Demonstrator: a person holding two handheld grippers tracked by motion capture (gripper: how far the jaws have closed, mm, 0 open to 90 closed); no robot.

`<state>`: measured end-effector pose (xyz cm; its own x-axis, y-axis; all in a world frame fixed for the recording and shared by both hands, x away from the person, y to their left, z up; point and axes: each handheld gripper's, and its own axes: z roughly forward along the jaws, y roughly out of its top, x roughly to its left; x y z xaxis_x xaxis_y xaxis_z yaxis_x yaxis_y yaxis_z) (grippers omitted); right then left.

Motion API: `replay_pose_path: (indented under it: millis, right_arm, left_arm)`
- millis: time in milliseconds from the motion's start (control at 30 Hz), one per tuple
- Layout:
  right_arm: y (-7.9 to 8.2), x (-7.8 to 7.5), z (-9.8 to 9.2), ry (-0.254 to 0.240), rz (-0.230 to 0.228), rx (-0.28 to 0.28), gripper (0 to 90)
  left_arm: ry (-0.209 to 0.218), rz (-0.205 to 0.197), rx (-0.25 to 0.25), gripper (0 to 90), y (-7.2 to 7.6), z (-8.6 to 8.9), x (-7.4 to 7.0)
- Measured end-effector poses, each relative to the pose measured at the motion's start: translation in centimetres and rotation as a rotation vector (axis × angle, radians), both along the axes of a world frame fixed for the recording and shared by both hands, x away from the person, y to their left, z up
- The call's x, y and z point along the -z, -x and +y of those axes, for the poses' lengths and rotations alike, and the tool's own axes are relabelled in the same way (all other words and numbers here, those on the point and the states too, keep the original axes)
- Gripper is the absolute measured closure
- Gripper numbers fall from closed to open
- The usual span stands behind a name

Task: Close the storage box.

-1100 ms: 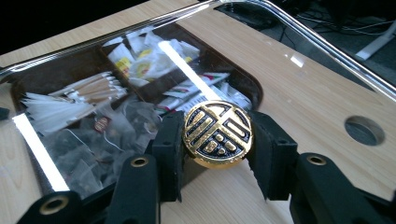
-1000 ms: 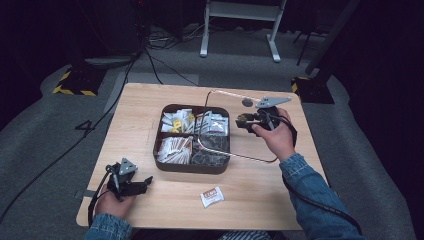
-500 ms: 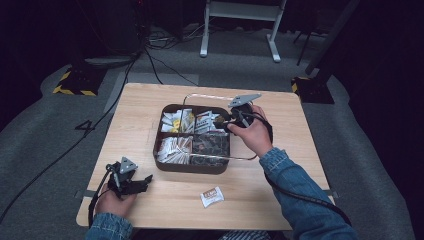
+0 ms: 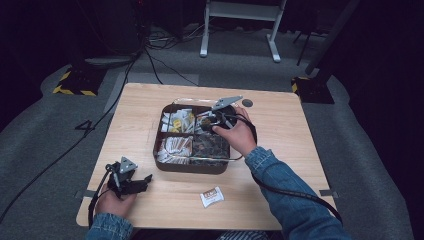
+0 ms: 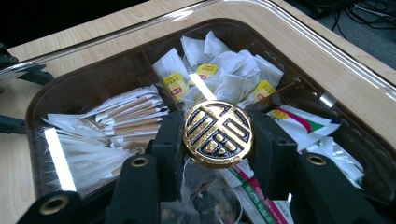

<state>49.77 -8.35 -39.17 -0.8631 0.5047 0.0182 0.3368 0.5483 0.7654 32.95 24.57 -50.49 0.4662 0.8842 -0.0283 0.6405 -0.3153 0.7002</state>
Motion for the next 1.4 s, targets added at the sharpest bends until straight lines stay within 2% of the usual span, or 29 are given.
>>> replay_pose_path:
  millis: [367, 800, 1400]
  right_arm:
    - [-0.7, 2.0, 2.2, 0.007, 0.010, -0.014, 58.8]
    - [-0.6, 3.6, 4.0, 0.021, 0.015, -0.010, 58.8]
    - [-0.9, 4.4, 4.4, 0.035, -0.002, 0.001, 58.8]
  left_arm:
    - [0.001, -0.002, -0.005, 22.8, 0.0, 0.0, 0.0]
    - [-0.002, 0.000, -0.002, 22.8, 0.0, 0.1, 0.0]
    - [-0.002, -0.002, -0.004, 22.8, 0.0, 0.0, 0.0]
